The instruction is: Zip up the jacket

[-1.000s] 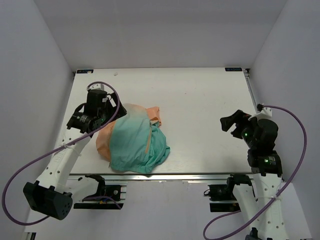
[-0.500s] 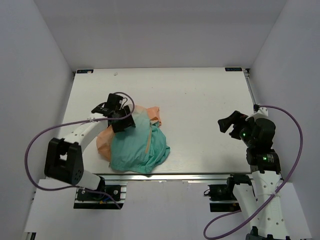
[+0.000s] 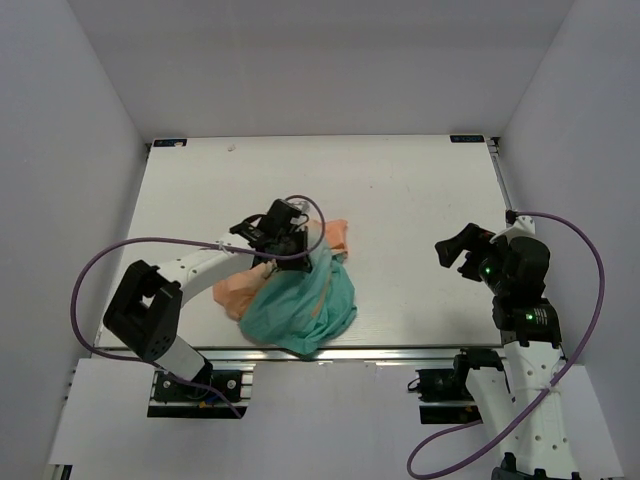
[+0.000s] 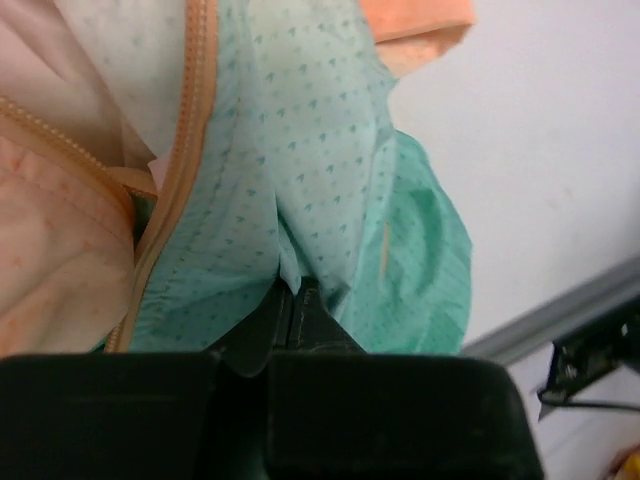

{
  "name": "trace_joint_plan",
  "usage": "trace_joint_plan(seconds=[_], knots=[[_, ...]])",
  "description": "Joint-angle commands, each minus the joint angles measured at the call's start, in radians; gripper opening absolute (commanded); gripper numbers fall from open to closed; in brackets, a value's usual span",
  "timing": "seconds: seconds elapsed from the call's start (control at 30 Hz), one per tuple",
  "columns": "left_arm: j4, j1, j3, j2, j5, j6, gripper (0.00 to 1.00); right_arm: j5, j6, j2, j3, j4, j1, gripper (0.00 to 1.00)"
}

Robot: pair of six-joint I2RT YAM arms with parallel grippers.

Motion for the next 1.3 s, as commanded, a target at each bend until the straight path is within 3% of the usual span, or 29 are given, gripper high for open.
trace_joint_plan(seconds=[0.0, 0.13, 0.2, 0.23, 0.43, 0.53, 0.73, 0.87, 1.03, 1.23, 1.27], knots=[[0.068, -0.121, 0.087, -0.032, 0.031, 0.016, 0.00, -0.023, -0.015, 0.002, 0.004, 0.011, -0.003, 0.89], [0.019, -0.268, 0.183, -0.003, 0.054, 0.035, 0.00, -0.037, -0.011, 0.013, -0.005, 0.019, -0.003, 0.89], [-0.004, -0.285, 0.181, 0.009, 0.083, 0.026, 0.83, -0.035, -0.015, 0.028, -0.005, 0.016, -0.003, 0.89], [-0.041, -0.287, 0.172, 0.003, 0.065, 0.023, 0.98, -0.035, -0.017, 0.034, -0.005, 0.008, -0.003, 0.90], [-0.253, -0.282, 0.282, -0.104, -0.265, -0.011, 0.98, -0.038, -0.025, 0.103, -0.014, -0.029, -0.003, 0.89], [-0.239, -0.238, 0.318, -0.181, -0.299, -0.010, 0.98, -0.046, -0.017, 0.145, -0.026, -0.038, -0.003, 0.89], [-0.202, 0.008, 0.378, -0.106, -0.212, 0.012, 0.98, -0.084, 0.025, 0.214, -0.082, 0.017, 0.021, 0.89], [-0.182, 0.016, 0.451, 0.111, -0.132, 0.044, 0.98, -0.005, 0.072, 0.302, -0.097, 0.066, 0.132, 0.89], [-0.234, 0.017, 0.658, 0.382, -0.015, 0.065, 0.98, 0.132, 0.141, 0.433, -0.092, 0.180, 0.319, 0.89], [-0.170, 0.017, 0.654, 0.501, 0.078, 0.058, 0.97, 0.241, 0.215, 0.626, -0.049, 0.204, 0.331, 0.89], [-0.156, 0.017, 0.632, 0.517, 0.092, 0.059, 0.90, 0.239, 0.216, 0.654, -0.048, 0.225, 0.331, 0.89]])
